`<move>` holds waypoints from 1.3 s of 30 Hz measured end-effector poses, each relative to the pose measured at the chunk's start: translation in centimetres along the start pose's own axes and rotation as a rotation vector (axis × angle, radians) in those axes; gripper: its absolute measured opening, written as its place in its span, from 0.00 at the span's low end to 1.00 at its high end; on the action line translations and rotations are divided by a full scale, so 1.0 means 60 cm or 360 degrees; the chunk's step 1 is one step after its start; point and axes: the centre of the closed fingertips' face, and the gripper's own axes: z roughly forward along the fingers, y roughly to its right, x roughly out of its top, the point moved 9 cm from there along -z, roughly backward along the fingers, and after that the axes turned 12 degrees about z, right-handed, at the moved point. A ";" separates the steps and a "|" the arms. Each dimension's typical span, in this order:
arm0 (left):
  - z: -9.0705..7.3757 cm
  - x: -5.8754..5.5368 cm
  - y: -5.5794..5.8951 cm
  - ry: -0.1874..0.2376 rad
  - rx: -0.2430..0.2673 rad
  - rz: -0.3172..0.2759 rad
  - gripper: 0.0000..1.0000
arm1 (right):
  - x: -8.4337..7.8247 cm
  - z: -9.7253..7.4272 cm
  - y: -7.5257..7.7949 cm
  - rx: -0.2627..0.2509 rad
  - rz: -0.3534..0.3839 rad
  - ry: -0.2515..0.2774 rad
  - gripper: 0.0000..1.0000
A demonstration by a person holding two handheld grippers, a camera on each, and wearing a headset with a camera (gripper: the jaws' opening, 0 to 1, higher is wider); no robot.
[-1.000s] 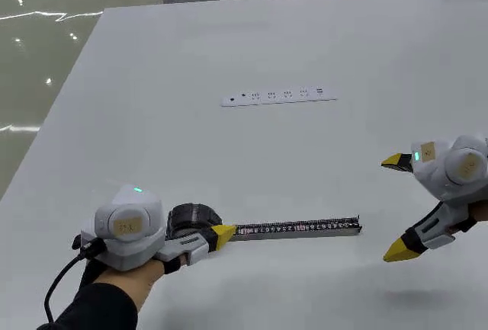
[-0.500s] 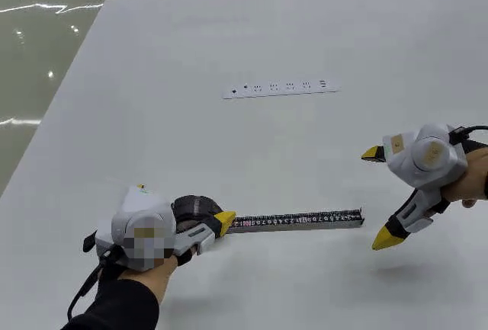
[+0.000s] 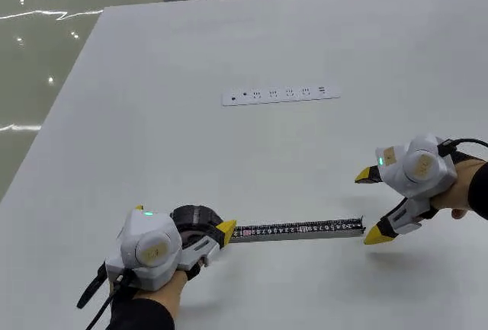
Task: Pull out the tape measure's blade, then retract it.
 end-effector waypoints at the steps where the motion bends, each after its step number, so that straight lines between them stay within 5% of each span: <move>1: 0.000 0.000 0.001 0.0000 -0.0010 -0.0007 0.99 | -0.001 0.001 -0.001 0.0006 0.0006 -0.0007 0.61; 9: 0.001 0.000 0.001 -0.0001 -0.0003 -0.0054 0.99 | -0.009 0.015 -0.006 0.0053 0.0071 -0.0073 0.44; 19: 0.003 -0.004 0.000 -0.0010 0.0011 -0.0073 0.99 | -0.007 0.019 -0.008 0.0119 0.0018 -0.0093 0.18; 39: 0.005 -0.002 0.007 -0.0004 -0.0004 -0.0061 0.96 | -0.008 0.032 -0.013 0.0114 -0.0005 -0.0136 0.11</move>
